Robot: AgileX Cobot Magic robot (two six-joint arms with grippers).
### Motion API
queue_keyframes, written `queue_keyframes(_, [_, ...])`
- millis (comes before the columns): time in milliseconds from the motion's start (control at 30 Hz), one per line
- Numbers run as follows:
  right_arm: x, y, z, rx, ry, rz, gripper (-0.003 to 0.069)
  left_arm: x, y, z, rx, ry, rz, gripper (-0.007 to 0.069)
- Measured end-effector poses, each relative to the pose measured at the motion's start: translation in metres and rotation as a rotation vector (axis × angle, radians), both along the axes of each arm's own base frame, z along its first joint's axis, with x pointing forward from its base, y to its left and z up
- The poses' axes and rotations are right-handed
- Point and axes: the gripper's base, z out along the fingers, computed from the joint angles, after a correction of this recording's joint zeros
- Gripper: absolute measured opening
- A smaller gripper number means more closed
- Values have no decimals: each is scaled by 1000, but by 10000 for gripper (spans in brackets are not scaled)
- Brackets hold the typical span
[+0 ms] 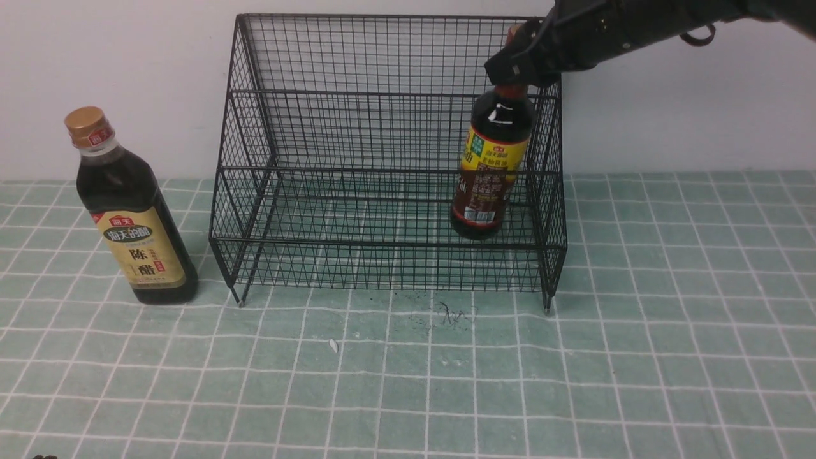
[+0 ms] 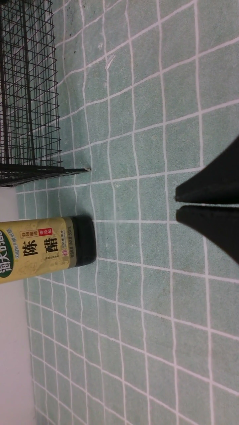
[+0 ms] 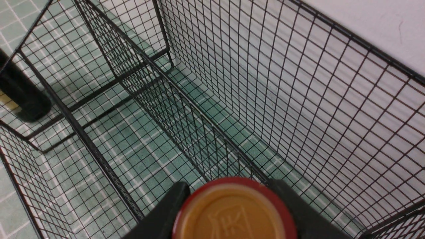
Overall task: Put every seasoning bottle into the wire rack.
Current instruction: Use the right arm to put the condiment bottle back on the shelf, then use the left arm to grab the condiment bottle closest to it
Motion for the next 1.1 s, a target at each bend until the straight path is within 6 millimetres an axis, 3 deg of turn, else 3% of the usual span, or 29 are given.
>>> queue_keyframes(133, [-6,0,10,17,0,14,407,0,0,0,0,0,0,-6])
queue_keyframes(233, [-15,-2,26,26,-31,16,447,0,0,0,0,0,0,-6])
queue_keyframes(400, [-37,-8,63,36,-115,13,458,0,0,0,0,0,0,-6])
queue_keyframes(500, [-68,-20,100,6,-175,-27,434,0,0,0,0,0,0,-6])
queue_keyframes(533, [-70,-21,102,4,-177,-30,434,0,0,0,0,0,0,-6])
queue_keyframes(633, [-120,-43,143,-28,-162,-143,303,0,0,0,0,0,0,-6])
queue_keyframes(667, [-125,-45,147,-18,-159,-159,303,0,0,0,0,0,0,-6])
queue_keyframes(700, [-147,-56,159,-46,-138,-225,227,0,0,0,0,0,0,-6])
queue_keyframes(733, [-150,-58,161,-48,-134,-235,208,0,0,0,0,0,0,-6])
queue_keyframes(767, [-178,-72,175,-53,-111,-340,132,0,0,0,0,0,0,-6])
queue_keyframes(833, [-193,-81,183,-49,-117,-398,78,0,0,0,0,0,0,-6])
queue_keyframes(867, [-219,-94,195,-34,-150,-487,26,0,0,0,0,0,0,-6])
queue_keyframes(900, [-222,-95,196,-31,-153,-496,22,0,0,0,0,0,0,-6])
queue_keyframes(967, [-256,-109,200,1,-175,-568,-4,0,0,0,0,0,0,-6])
queue_keyframes(1033, [-291,-118,192,25,-170,-595,-11,0,0,0,0,0,0,-6])
queue_keyframes(1100, [-309,-123,182,36,-159,-603,-12,0,0,0,0,0,0,-6])
